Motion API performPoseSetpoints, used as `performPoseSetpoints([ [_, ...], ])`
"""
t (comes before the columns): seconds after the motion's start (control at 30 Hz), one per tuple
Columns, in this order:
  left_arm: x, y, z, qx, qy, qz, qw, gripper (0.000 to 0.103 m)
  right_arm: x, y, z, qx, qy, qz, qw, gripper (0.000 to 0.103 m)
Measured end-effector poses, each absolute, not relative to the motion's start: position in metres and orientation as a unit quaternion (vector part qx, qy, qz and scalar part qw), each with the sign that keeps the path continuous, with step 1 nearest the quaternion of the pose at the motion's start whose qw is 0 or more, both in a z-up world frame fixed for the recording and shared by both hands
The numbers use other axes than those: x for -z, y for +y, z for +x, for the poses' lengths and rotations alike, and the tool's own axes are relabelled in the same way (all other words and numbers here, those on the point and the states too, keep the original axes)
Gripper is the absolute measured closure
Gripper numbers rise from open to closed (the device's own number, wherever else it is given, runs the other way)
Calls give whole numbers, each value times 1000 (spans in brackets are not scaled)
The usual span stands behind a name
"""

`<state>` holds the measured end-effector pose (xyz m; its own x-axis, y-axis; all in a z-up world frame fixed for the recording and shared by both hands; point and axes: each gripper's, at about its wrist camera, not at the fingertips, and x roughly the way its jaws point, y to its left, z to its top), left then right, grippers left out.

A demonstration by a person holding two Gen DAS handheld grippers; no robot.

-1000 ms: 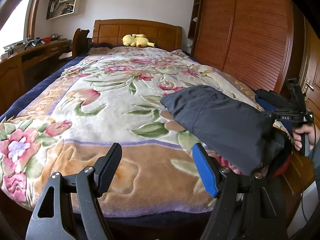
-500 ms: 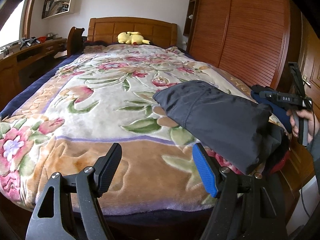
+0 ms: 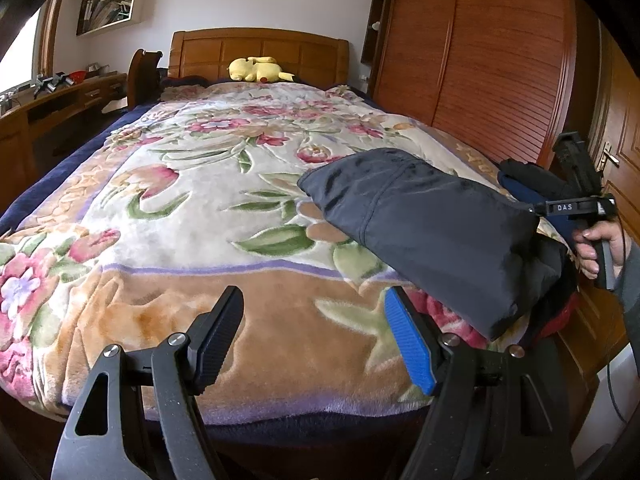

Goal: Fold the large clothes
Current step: 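Close the right tool on the folded black jacket bundle, then close the left tool on the jacket bundle while the right tool keeps holding it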

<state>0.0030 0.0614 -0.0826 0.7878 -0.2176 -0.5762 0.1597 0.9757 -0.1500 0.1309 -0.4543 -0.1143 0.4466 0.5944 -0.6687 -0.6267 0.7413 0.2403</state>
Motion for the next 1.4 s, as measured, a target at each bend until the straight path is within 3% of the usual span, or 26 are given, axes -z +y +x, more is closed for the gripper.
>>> performPoseSetpoints([
  [0.4,76,45,10,117,306,-32,944,29,53,-478,39,-333,213,-59,917,99],
  [0.6,70,36,7,130,299,-30,945,29,72,-523,5,-281,212,-20,936,99],
  [0.83,66,18,18,148,299,-22,942,29,138,-568,8,-225,297,33,927,98],
  [0.97,59,0,34,162,296,-3,941,29,143,-567,10,-224,304,39,925,97],
  [1.07,50,-13,49,170,289,14,942,29,140,-555,14,-206,309,21,928,85],
  [1.2,40,-29,76,183,280,32,942,29,134,-527,24,-189,318,8,929,49],
  [1.4,45,-54,124,197,291,57,935,29,148,-523,38,-186,339,18,922,31],
])
